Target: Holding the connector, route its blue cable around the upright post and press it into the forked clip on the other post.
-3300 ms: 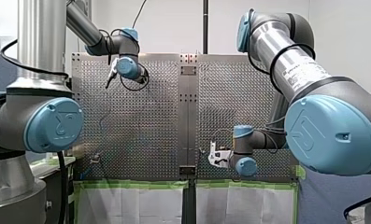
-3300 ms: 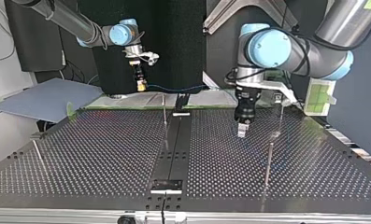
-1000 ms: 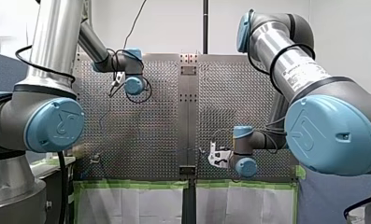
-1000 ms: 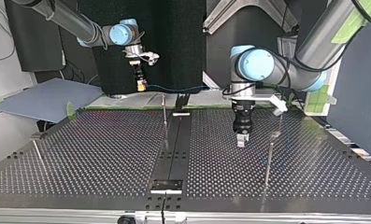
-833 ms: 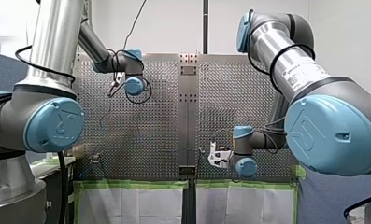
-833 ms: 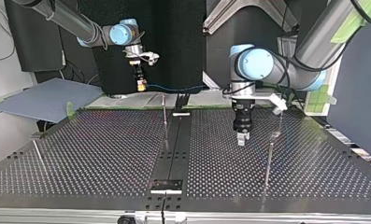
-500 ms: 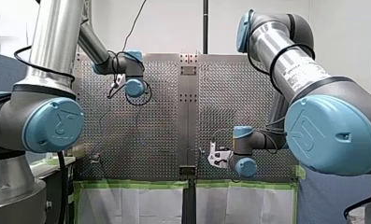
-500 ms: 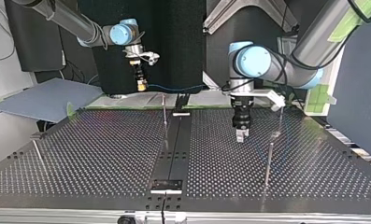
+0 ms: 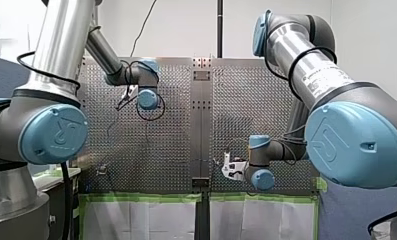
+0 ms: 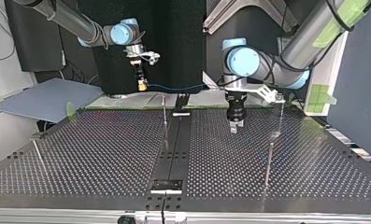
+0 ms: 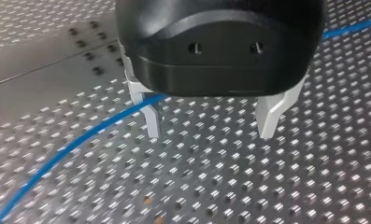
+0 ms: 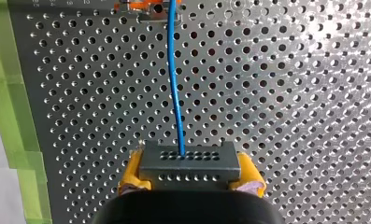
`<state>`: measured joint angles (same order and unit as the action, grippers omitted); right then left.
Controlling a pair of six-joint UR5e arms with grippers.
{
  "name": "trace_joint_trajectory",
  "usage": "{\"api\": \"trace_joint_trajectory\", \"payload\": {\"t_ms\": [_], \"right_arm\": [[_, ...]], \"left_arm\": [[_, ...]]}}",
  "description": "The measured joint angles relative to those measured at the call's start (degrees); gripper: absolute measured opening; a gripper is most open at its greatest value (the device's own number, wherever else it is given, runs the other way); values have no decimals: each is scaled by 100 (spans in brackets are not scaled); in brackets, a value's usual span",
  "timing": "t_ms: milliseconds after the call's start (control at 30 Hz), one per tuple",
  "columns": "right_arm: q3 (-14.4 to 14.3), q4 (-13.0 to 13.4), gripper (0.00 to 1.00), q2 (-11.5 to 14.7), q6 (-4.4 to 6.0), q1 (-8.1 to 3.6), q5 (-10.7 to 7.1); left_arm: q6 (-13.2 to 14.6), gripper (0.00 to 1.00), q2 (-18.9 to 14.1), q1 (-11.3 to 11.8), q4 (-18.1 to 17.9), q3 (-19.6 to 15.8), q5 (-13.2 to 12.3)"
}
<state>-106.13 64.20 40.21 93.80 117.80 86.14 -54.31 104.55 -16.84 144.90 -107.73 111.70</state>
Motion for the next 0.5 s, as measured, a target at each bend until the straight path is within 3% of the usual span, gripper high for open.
{"api": "trace_joint_trajectory", "payload": {"t_ms": [200, 500], "right_arm": [[0, 3, 0, 0, 4, 2, 0], [-1, 10, 0, -2, 8, 2, 0]], "left_arm": [[103, 100, 240, -90, 53, -1, 218], [185, 100, 340, -109, 71, -2, 491]]}}
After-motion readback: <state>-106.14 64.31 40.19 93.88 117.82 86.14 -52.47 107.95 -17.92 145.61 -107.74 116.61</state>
